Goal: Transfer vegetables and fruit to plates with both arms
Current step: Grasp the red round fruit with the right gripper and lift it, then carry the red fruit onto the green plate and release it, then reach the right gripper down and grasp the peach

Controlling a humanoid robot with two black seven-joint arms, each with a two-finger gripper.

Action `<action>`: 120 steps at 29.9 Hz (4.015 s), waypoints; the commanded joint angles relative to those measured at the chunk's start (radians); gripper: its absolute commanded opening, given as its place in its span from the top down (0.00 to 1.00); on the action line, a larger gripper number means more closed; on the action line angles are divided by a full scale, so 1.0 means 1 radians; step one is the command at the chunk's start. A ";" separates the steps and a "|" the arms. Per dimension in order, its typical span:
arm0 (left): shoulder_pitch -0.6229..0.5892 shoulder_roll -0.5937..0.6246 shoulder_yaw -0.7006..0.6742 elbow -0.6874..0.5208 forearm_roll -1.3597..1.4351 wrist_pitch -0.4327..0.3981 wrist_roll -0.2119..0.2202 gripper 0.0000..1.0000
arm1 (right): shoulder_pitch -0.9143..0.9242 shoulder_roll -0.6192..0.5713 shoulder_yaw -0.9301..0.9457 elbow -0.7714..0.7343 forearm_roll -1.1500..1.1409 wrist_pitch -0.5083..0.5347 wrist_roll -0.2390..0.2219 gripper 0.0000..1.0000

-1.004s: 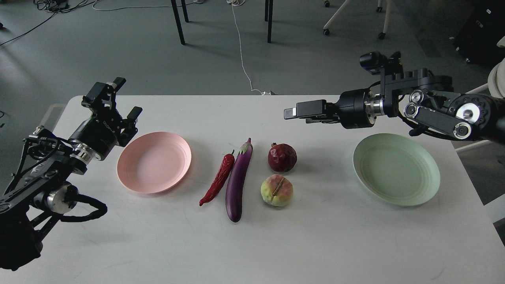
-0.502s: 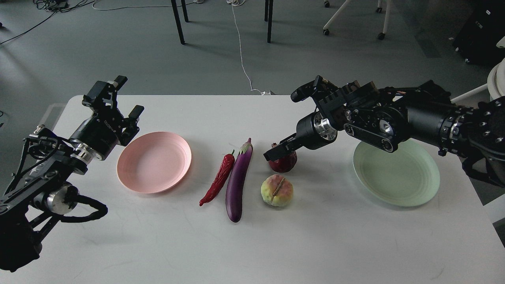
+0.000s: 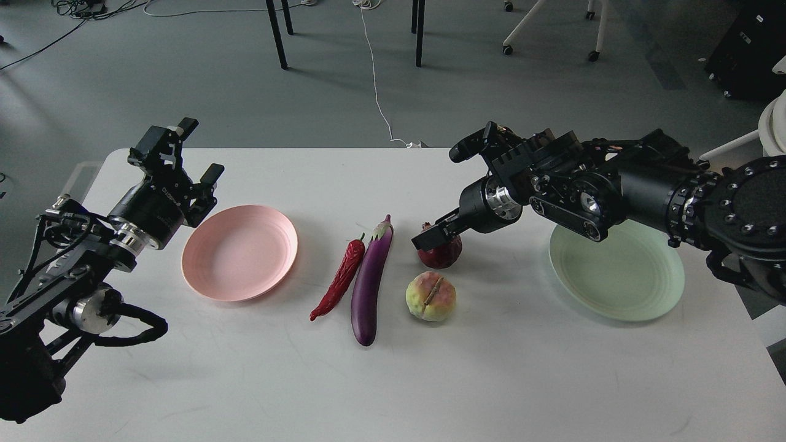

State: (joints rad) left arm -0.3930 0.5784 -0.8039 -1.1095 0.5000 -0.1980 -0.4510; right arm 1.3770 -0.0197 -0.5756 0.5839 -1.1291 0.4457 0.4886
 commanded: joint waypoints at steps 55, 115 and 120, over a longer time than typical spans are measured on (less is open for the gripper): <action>0.000 0.005 0.011 -0.043 0.009 -0.003 0.005 0.02 | -0.032 -0.692 -0.055 0.234 -0.084 -0.186 0.000 0.57; 0.005 0.017 0.002 -0.041 0.012 -0.001 0.003 0.02 | 0.134 -0.016 -0.187 0.373 -0.067 -0.228 0.000 0.05; 0.005 0.018 0.002 -0.041 0.012 -0.001 0.002 0.02 | 0.129 0.018 -0.188 0.361 -0.067 -0.226 0.000 0.06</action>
State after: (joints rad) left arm -0.3876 0.5952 -0.8024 -1.1504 0.5124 -0.1995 -0.4486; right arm 1.5081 -0.0178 -0.7626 0.9540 -1.1970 0.2179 0.4887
